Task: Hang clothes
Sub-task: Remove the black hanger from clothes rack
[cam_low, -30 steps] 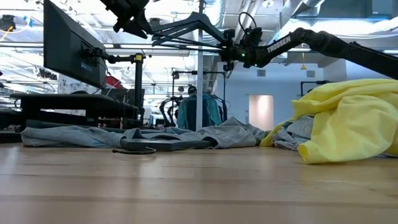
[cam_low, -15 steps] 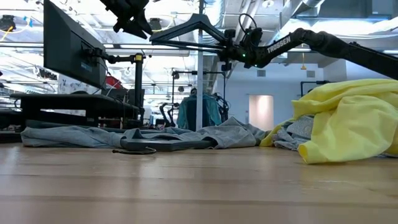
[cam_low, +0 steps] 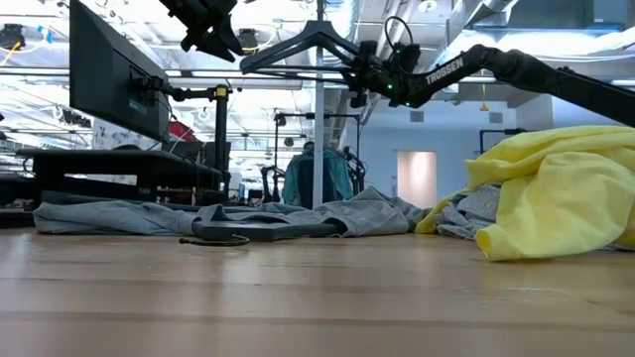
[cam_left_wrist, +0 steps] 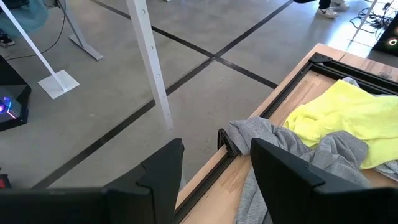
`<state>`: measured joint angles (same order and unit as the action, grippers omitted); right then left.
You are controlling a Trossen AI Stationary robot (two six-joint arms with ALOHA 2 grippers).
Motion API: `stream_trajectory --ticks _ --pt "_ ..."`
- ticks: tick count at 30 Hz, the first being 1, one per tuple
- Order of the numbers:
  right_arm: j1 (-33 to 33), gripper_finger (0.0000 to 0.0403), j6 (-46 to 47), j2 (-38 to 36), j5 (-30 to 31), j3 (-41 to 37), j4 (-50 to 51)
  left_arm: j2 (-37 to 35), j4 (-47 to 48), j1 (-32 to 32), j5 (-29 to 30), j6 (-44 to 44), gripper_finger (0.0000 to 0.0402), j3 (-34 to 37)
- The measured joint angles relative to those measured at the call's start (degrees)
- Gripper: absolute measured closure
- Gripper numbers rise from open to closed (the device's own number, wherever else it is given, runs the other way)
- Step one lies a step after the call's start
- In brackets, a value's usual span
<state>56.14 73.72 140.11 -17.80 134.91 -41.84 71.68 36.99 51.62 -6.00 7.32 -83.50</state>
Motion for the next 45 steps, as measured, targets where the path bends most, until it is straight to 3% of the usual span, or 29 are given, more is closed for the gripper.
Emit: stream_trajectory --ticks 14,29,45 --pt "-0.3 0.0284 0.4 0.0 -0.4 0.0 7.4 0.0 1.9 0.0 0.0 1.5 0.0228 0.0" --pt "-0.5 0.0284 -3.2 0.1 -0.8 0.0 2.3 0.0 2.3 0.0 0.0 2.2 0.0228 0.0" --pt "-0.8 0.0284 4.1 0.1 -3.3 0.0 0.0 0.0 2.6 0.0 0.0 2.2 0.0228 0.0"
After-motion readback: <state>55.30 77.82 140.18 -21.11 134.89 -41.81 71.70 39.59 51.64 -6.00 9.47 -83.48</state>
